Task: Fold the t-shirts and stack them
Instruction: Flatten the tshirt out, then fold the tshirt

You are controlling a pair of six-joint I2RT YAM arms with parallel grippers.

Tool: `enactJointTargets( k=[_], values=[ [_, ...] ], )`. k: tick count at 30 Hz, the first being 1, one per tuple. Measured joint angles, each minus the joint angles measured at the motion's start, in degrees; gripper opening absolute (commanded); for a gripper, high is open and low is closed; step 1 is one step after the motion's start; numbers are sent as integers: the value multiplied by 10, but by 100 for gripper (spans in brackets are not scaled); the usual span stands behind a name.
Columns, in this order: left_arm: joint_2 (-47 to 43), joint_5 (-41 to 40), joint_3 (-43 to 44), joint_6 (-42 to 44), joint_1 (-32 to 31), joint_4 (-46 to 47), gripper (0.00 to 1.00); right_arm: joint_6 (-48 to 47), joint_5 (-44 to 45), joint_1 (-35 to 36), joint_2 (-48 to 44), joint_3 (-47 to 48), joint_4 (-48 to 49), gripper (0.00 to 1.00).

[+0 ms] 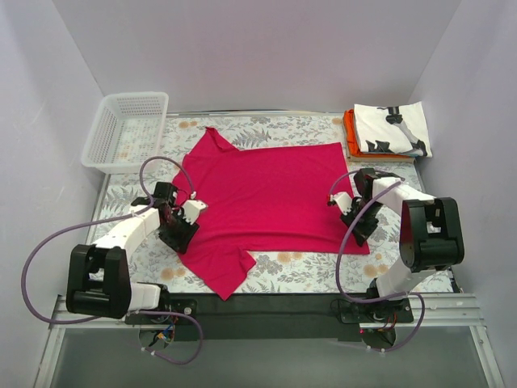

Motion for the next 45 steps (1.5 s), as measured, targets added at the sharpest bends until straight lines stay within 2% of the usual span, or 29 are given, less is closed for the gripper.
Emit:
enactJointTargets(
  k=[3,6,10,16,19,22,27,35,45],
  values=[
    [-16,33,12,8,0,-50,38,-12,-1,0,-12,-5,-26,13],
    [-3,78,86,-4,0,-95,39,-16,-17,0,-10,50,-61,21],
    [67,119,258,-48,1,-81,43,-1,-47,1,27,237,-70,22],
    [234,122,479,-147,17,29,47,50,-50,0,189,536,-47,18],
    [316,115,547,-186,35,71,47,81,-35,-2,286,654,-32,17],
    [385,107,593,-213,50,94,47,109,-21,-4,366,733,-10,20],
    [433,98,608,-241,61,115,48,150,11,-6,423,747,43,23],
    [432,94,588,-250,59,152,48,202,45,-7,455,736,129,32],
    [432,77,565,-251,59,165,52,236,49,-7,499,735,174,34]
  ],
)
